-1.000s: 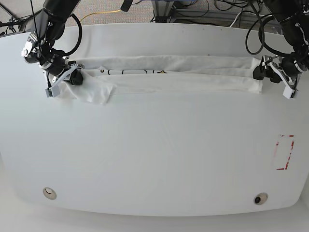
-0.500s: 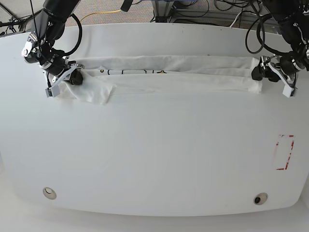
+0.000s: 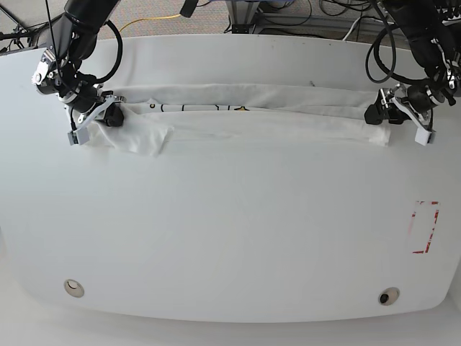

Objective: Fold the T-shirt properly
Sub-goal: 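Pinch the strip end with the left gripper and tuck it under, then lift the strip end with the left gripper and fold it toward the right gripper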

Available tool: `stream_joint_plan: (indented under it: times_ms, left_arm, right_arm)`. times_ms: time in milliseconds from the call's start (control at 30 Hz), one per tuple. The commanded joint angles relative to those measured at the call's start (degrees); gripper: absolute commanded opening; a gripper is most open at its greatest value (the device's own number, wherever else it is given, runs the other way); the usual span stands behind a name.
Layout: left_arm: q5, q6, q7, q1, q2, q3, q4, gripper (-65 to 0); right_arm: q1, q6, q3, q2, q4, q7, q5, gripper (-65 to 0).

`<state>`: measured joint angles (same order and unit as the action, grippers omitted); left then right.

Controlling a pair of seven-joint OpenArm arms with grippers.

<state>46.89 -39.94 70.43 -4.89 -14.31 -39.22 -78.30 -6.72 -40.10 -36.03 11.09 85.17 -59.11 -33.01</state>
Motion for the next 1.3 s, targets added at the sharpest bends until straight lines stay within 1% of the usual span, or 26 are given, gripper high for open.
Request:
stream_joint_plan:
  times_ms: [0, 133, 167, 267, 333, 433, 467, 567, 700, 767, 833, 933, 1133, 1200, 1267]
  left_arm:
    - [-0.34, -0.06, -0.15, 0.18, -0.77, -0.03, -0.42, -17.9]
    - [-0.17, -0.06, -0.15, 0.09, -0.68, -0.03, -0.42, -18.5]
    - [-0.34, -0.06, -0.15, 0.09, -0.68, -0.03, -0.42, -20.0]
    - [-0.43, -0.06, -0.41, 0.36, 0.46, -0.03, -0.42, -29.4]
    - [-0.43, -0.06, -0.41, 0.45, 1.16, -0.21, -0.42, -39.9]
    - [-0.52, -0.06, -0.5, 0.45, 1.25, -0.12, -0.42, -54.0]
    - [-0.52, -0.06, -0.59, 0.45, 1.25, -0.12, -0.42, -56.4]
    - [-0.52, -0.06, -0.59, 0.45, 1.34, -0.03, -0.42, -58.1]
    - [-0.43, -0.06, -0.59, 0.18, 1.34, -0.29, -0.69, -58.5]
    - [-0.43, -0.06, -0.59, 0.09, 1.34, -0.03, -1.04, -60.1]
    - [-0.43, -0.06, -0.59, 0.09, 1.34, 0.06, -3.15, -60.4]
    - [-0.43, -0.06, -0.5, -1.05, 1.16, 0.5, -10.09, -60.4]
    - [-0.17, -0.06, -0.15, -2.98, 0.37, 7.62, -26.62, -60.6]
    - [-0.08, -0.06, 0.64, -4.57, -1.12, 12.37, -32.25, -60.4]
    - [-0.08, -0.06, 0.82, -4.65, -1.47, 16.32, -34.01, -60.4]
  right_arm:
    - [0.08, 0.1, -0.14, 0.64, 0.5, -1.15, 1.32, -63.6]
    - [0.08, 0.1, -0.14, 0.64, 0.33, -1.15, 1.32, -63.6]
    - [0.08, 0.1, -0.14, 0.64, 0.33, -1.15, 1.32, -63.6]
    - [0.08, 0.1, -0.14, 0.64, 0.33, -1.15, 1.32, -63.6]
    - [0.08, 0.1, -0.14, 0.64, 0.33, -1.15, 1.32, -63.6]
    - [0.17, 0.1, -0.14, 0.64, 0.33, -1.15, 1.32, -63.6]
    - [0.26, 0.1, -0.14, 0.64, 0.33, -1.15, 1.32, -63.6]
    - [0.35, 0.1, -0.14, 0.56, 0.33, -1.15, 1.32, -63.6]
    - [0.17, 0.1, -0.14, 0.56, 0.24, -1.15, 1.32, -63.6]
    - [0.26, 0.1, -0.14, 0.56, 0.24, -1.15, 1.59, -63.6]
    - [0.35, 0.1, -0.14, 0.56, 0.24, -1.15, 1.32, -63.6]
    - [0.26, 0.1, -0.14, 0.56, 0.24, -1.15, 1.32, -63.6]
    - [0.26, 0.1, -0.14, 0.56, 0.24, -1.15, 1.32, -63.7]
    - [0.17, 0.1, -0.14, 0.56, 0.24, -1.15, 1.32, -63.7]
    - [0.17, 0.1, -0.14, 0.56, 0.24, -1.15, 1.32, -63.7]
